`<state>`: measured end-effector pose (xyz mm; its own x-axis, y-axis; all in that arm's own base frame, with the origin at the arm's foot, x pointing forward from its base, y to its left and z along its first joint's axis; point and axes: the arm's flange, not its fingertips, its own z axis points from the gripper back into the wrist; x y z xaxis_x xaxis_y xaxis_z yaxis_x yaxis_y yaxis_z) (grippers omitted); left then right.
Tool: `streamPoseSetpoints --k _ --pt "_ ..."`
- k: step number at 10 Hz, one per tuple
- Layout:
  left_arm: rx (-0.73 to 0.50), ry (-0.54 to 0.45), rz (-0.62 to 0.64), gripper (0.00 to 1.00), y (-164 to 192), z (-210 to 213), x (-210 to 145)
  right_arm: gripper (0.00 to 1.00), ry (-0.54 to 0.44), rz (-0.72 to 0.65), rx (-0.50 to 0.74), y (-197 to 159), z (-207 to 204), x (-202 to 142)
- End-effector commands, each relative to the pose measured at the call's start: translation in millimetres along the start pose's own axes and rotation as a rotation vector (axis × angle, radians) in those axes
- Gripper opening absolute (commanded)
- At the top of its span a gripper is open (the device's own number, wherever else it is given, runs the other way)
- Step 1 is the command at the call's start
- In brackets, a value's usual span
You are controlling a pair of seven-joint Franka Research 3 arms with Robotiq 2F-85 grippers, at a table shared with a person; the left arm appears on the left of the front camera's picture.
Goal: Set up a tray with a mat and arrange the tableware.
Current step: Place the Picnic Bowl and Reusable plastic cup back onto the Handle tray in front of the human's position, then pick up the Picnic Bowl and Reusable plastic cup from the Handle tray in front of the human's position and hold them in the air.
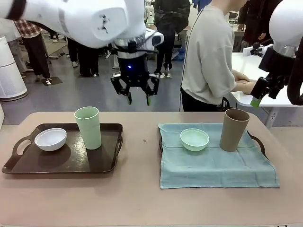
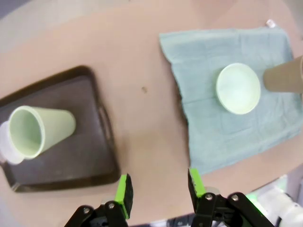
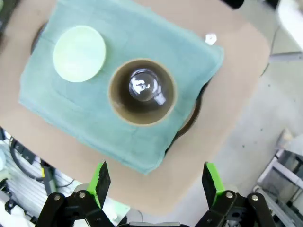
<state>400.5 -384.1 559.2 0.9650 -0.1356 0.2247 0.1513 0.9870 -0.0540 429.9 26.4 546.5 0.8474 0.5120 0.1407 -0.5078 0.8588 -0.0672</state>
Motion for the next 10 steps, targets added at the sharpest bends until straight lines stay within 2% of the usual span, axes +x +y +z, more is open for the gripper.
streamPoseSetpoints --k 1,2,3,10 --pt "0.059 0.030 0.061 0.63 7.9 19.8 -14.8 1.00 -0.003 0.011 0.009 22.2 9.8 8.0" --pt "0.071 0.017 0.132 0.63 12.2 24.9 -16.1 1.00 -0.024 0.041 0.072 21.0 5.3 10.5" --pt "0.030 0.016 0.021 0.63 6.3 14.4 -8.3 1.00 -0.001 0.012 0.004 15.0 9.1 3.8" --pt "0.030 0.016 0.021 0.63 6.3 14.4 -8.3 1.00 -0.001 0.012 0.004 15.0 9.1 3.8"
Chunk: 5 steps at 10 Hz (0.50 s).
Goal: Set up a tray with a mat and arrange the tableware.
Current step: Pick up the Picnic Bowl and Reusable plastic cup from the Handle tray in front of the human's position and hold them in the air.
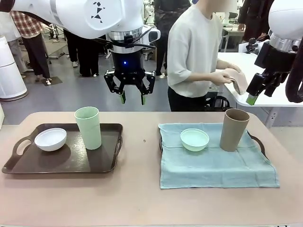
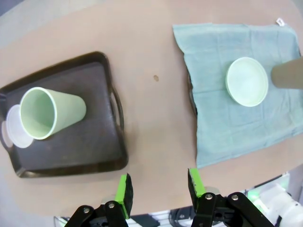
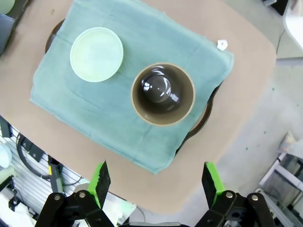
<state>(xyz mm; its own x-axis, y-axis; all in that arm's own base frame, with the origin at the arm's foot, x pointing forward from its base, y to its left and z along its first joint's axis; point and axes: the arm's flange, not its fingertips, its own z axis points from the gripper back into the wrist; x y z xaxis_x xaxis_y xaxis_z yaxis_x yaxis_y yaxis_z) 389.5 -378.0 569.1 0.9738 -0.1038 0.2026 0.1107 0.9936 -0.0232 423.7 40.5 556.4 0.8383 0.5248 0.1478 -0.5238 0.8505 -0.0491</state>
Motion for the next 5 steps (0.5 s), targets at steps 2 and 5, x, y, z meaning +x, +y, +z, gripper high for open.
streamPoseSetpoints --k 2,5 --pt "-0.009 -0.006 -0.013 0.63 2.6 1.8 1.0 1.00 0.007 -0.003 -0.017 0.3 -1.5 0.4" --pt "0.000 0.000 0.000 0.63 0.0 0.1 0.0 1.00 0.041 -0.136 -0.019 -9.2 -5.4 -11.5"
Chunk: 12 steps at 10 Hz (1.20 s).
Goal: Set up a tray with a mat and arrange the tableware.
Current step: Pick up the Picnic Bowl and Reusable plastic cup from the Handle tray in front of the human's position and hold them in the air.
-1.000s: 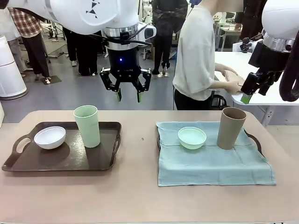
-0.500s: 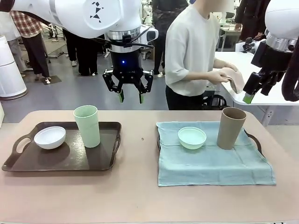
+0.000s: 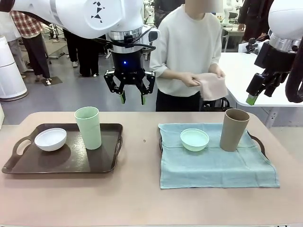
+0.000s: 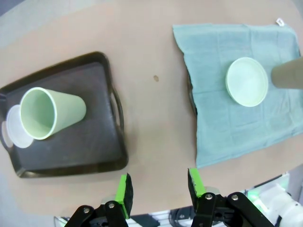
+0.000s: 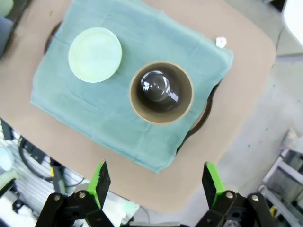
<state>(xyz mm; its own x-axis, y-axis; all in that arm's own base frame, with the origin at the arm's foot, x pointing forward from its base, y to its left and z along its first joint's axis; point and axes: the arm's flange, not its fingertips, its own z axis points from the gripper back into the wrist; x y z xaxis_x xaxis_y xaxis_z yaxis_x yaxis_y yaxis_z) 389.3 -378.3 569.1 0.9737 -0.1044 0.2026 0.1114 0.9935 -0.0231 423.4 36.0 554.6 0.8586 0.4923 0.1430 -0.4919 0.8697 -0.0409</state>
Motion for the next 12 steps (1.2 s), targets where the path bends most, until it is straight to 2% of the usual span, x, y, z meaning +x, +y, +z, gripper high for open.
streamPoseSetpoints --k 1,3,6,8,9,10,11,12 --pt "-0.044 0.058 0.022 0.63 27.5 0.5 5.3 1.00 0.036 -0.212 0.000 -23.6 -9.4 -20.2" --pt "-0.041 0.105 0.056 0.63 86.7 3.5 3.3 1.00 0.036 -0.319 0.088 -42.3 -18.8 -41.2" --pt "-0.037 0.162 0.016 0.63 184.8 9.4 -7.8 1.00 0.051 -0.354 0.101 -50.7 -20.7 -66.7" --pt "-0.020 0.161 0.003 0.63 234.5 8.0 -12.9 1.00 0.045 -0.366 0.094 -52.5 -20.5 -70.9" --pt "-0.012 0.131 -0.026 0.63 245.4 9.8 -20.4 1.00 0.042 -0.360 0.096 -51.2 -20.8 -72.5" --pt "-0.007 0.069 0.000 0.63 238.1 12.3 -21.7 1.00 0.067 -0.378 0.082 -48.1 -19.6 -66.4" --pt "-0.023 0.169 0.008 0.63 244.0 12.6 -11.8 1.00 0.054 -0.334 0.081 -59.4 -16.6 -69.1" --pt "-0.023 0.169 0.008 0.63 244.0 12.6 -11.8 1.00 0.054 -0.334 0.081 -59.4 -16.6 -69.1"
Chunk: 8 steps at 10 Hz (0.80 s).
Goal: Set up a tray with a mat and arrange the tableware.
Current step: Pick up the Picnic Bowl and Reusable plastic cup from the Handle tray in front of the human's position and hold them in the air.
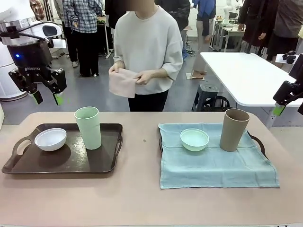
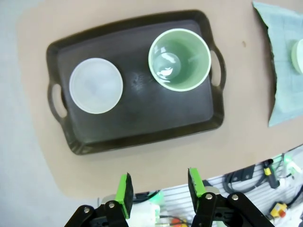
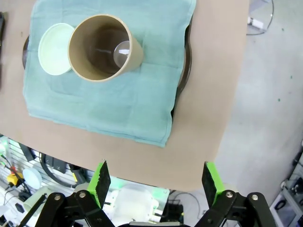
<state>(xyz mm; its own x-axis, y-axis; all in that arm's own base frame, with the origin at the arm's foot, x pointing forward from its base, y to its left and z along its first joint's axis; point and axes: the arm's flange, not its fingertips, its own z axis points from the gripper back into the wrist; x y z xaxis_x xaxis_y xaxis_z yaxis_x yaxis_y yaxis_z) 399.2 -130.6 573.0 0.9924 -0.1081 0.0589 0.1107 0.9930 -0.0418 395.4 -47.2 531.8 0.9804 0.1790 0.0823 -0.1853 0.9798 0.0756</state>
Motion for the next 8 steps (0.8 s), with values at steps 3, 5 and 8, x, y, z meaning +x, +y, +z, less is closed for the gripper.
streamPoseSetpoints --k 3,5,8 --pt "-0.191 0.064 0.082 0.67 58.9 2.6 4.9 1.00 0.007 0.015 0.150 -27.4 8.2 -11.6" --pt "-0.377 0.108 0.156 1.00 115.1 1.8 -2.0 1.00 -0.005 0.034 0.424 -67.9 17.2 -24.5" --pt "-0.604 0.094 0.164 0.93 174.4 -6.2 -16.4 1.00 -0.025 -0.054 0.673 -124.5 7.1 -36.3"
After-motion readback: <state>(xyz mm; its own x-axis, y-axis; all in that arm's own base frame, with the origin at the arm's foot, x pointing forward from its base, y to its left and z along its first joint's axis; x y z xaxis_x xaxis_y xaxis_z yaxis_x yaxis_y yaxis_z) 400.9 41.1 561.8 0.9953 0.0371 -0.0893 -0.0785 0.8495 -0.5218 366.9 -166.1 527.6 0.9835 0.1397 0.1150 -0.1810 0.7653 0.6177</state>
